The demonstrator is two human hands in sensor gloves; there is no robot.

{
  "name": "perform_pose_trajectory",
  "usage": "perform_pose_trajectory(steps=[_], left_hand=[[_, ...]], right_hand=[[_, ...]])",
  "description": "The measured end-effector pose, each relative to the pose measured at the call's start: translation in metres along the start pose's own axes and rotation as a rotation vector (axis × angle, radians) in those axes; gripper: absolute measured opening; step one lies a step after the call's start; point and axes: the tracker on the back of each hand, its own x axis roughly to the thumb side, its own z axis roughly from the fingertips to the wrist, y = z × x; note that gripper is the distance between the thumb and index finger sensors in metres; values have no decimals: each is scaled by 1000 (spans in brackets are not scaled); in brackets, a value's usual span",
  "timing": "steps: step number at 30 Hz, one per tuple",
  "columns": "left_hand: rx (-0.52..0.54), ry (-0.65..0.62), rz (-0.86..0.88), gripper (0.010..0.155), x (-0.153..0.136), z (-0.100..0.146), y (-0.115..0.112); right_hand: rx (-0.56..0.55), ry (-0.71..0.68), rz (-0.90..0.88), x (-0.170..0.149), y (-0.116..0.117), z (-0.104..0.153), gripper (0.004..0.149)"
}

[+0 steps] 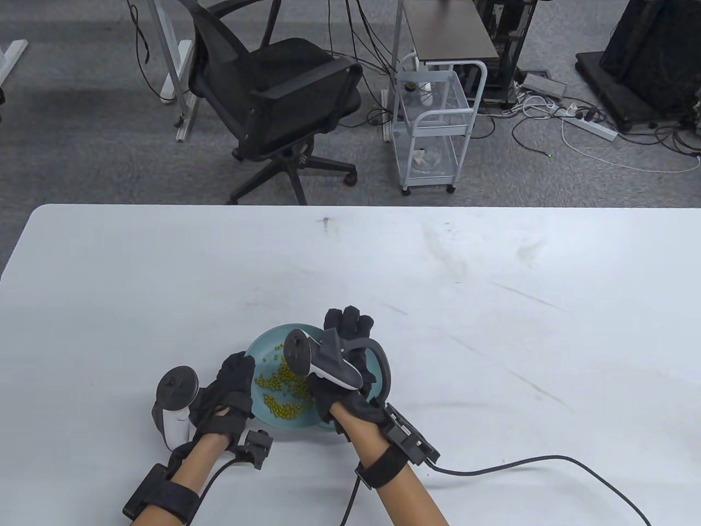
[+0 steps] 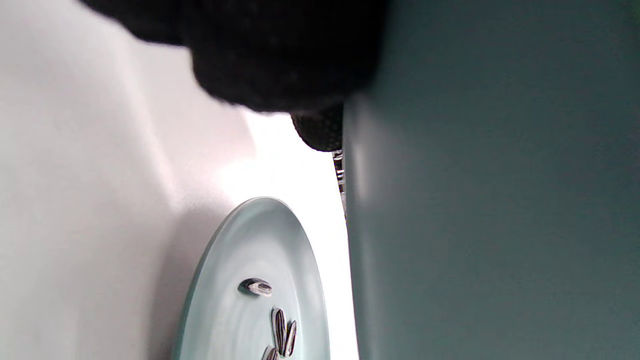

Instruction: Pick sunflower seeds with hand pinch into plate

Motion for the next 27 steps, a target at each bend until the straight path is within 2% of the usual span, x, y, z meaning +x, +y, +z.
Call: perform_pose_trajectory(steps=[12,27], left_hand=[[-13,-6,-16,45,0,-1,-1],[-1,-3,-22,44,0,-1,0]], right_hand=[[30,6,-63,-7,2,-2,36],[24,-19,-40,-5,5,-2,33]])
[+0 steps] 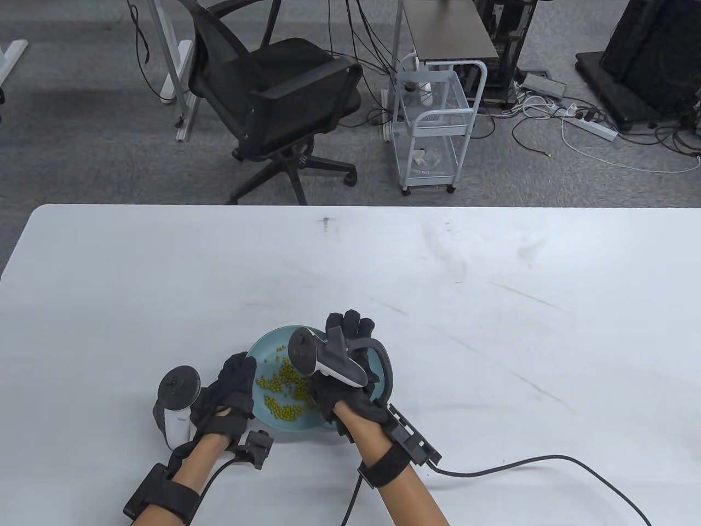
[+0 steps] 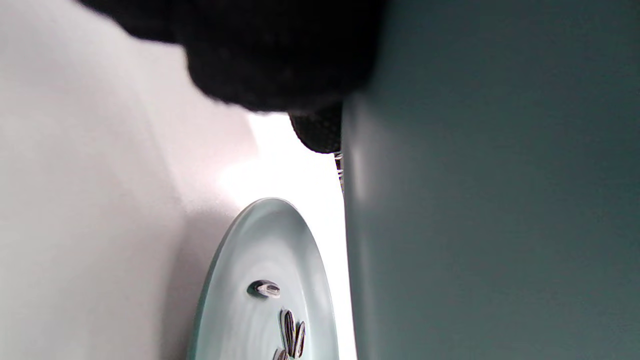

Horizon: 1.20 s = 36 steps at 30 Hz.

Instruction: Pick sunflower seeds with hand pinch into plate

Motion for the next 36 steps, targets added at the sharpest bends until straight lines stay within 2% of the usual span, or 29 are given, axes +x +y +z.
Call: perform_pose_trajectory(steps=[8,16,20,24,28,36], left_hand=[[34,24,6,44,-4,-3,8],[94,51,25,44,-7,-6,24],[123,63,43,44,-10,-7,32],[140,71,62,44,-12,-8,37],[146,73,65,44,-12,-8,38],[146,74,61,44,-12,-8,38]], right_hand=[[-58,12,-84,-6,-18,8,33],[-88,66,-193,-34,-36,23,33],[-59,88,-148,-50,-25,33,33],[9,111,-157,-68,0,39,33],[33,140,-173,-79,16,37,33],[85,159,-167,-82,24,33,33]])
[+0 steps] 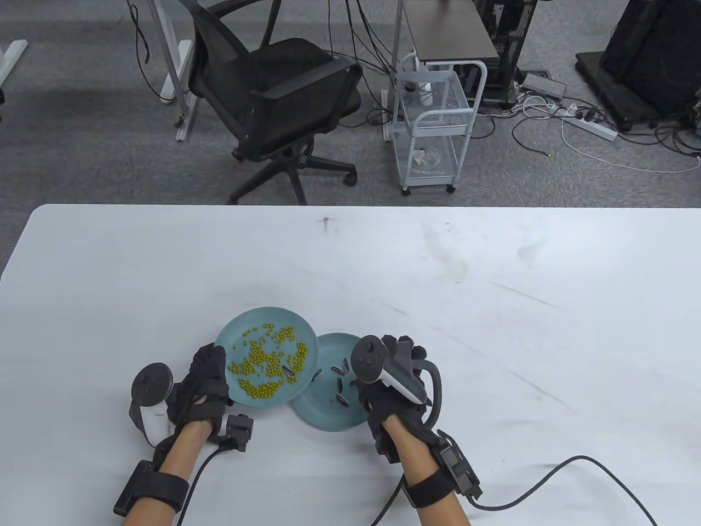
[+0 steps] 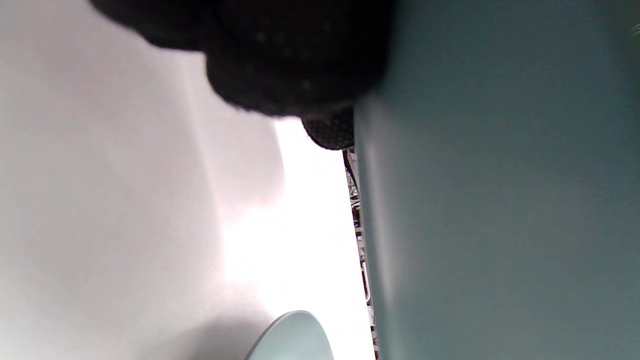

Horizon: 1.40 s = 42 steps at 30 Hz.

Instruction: Pick sunflower seeds with hand pinch into plate

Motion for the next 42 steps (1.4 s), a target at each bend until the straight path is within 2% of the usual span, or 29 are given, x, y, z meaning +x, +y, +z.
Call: perform_pose_trajectory(steps=[12,29,35,42], left_hand=[[-7,-4,3,44,0,0,-1],[-9,-4,5,44,0,-1,0],[-7,-5,6,44,1,-1,0],[-12,-5,3,44,0,-1,-1]], right_hand=[[19,15,16,1,-1,1,34],[-38,-11,-39,7,-18,7,35],[-59,-57,-37,28,-29,8,35],[-82,-145,-25,74,-39,2,35]])
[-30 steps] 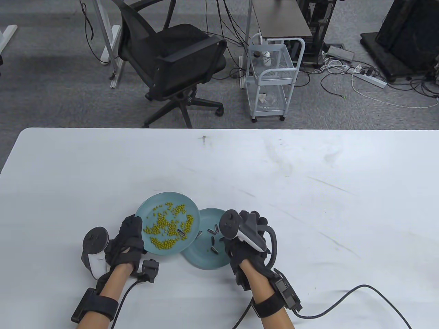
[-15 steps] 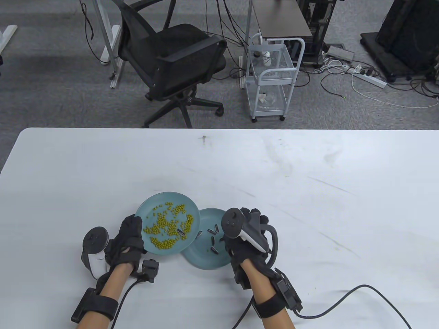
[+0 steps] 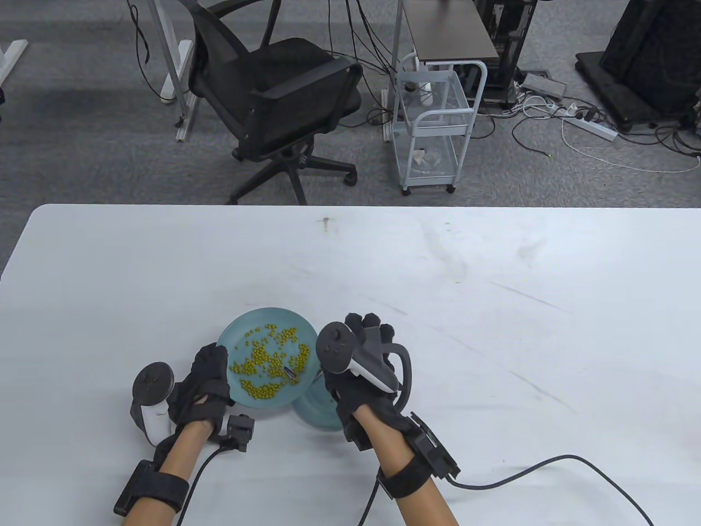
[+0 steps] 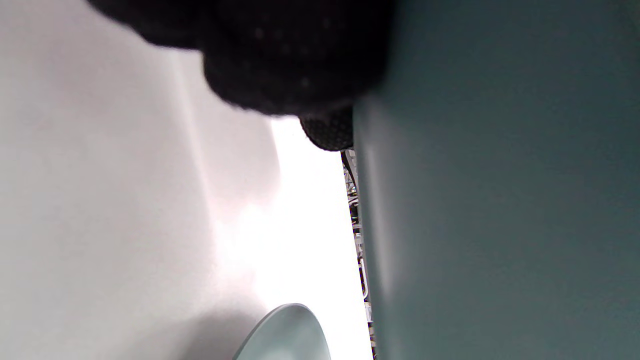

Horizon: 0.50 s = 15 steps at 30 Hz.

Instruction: Pick sunflower seeds with hand pinch into plate

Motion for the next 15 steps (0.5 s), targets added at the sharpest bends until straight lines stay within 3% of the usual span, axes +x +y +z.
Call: perform_pose_trajectory(steps=[7,15], left_hand=[[-5,-3,-8,44,0,0,-2],[8,-8,-19,44,1,0,-2]], right_hand=[[63,-69,76,42,14,-18,37],[115,-80,200,62,34,-28,39]])
